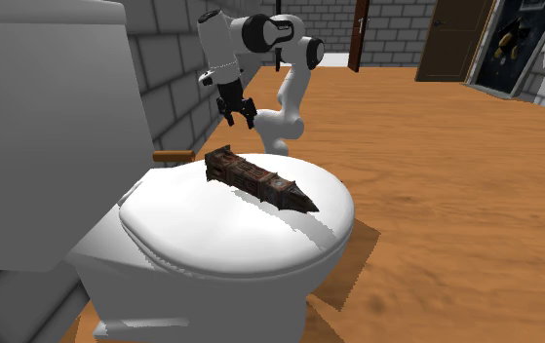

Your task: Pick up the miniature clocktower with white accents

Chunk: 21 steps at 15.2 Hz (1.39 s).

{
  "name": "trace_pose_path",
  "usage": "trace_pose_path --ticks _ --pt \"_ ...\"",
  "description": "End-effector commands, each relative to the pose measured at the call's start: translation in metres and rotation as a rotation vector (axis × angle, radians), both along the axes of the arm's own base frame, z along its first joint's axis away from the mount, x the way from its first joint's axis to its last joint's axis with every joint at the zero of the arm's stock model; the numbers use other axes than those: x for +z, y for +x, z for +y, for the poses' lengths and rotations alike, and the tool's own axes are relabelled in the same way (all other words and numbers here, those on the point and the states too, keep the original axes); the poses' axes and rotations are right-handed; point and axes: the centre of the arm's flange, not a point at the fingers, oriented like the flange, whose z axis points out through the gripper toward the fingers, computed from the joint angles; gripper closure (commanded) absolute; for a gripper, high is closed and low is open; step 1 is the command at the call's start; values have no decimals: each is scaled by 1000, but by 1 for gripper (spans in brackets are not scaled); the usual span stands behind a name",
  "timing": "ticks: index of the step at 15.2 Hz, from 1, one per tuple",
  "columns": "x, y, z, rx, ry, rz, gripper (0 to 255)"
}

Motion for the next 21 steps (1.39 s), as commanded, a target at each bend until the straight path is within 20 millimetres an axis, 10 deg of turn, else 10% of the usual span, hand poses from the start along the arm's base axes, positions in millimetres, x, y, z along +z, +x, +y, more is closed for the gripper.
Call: trace_pose_path --ticks 1,11,21 --pt "0 0 0 0 0 0 0" --pt "12 20 122 -434 -38 -15 0" --pt "21 88 224 -869 -76 -29 0"
